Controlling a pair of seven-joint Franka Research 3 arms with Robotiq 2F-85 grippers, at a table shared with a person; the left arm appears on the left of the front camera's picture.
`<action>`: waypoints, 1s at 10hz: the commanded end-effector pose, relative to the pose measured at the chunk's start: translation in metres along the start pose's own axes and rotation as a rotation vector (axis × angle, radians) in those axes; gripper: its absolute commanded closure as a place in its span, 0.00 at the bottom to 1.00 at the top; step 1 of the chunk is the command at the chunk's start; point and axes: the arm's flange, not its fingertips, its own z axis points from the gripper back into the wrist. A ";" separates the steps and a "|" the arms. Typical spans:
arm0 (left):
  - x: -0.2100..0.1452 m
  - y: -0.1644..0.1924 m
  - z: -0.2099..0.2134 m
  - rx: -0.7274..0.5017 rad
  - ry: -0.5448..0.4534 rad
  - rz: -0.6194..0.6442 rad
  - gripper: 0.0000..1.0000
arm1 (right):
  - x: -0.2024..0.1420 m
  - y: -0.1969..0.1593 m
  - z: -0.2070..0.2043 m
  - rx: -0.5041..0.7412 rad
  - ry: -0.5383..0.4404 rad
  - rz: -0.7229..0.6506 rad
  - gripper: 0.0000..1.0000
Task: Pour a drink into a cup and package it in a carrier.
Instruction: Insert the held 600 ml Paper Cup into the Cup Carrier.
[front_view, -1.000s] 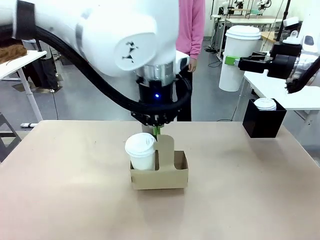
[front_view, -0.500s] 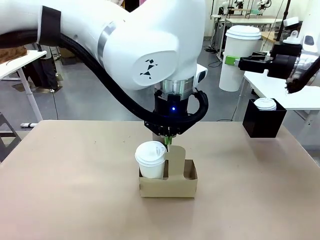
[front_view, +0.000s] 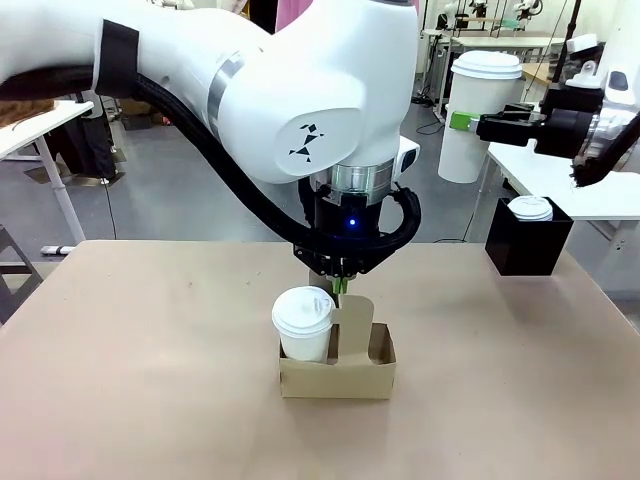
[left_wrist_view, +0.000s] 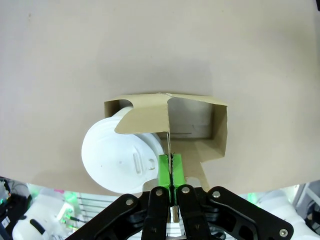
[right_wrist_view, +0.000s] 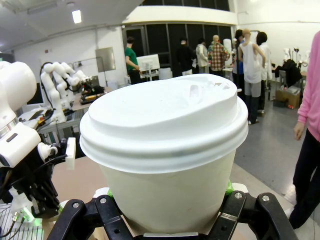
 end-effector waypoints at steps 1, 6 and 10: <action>-0.002 0.004 0.000 -0.001 -0.006 0.006 0.98 | 0.003 0.001 -0.002 0.005 -0.006 0.002 0.20; 0.000 0.000 0.000 0.000 0.000 0.000 0.42 | 0.003 0.001 -0.002 0.005 -0.006 0.002 0.20; 0.016 0.034 0.031 -0.145 0.130 -0.155 0.00 | -0.034 -0.019 -0.018 0.232 0.082 0.019 0.20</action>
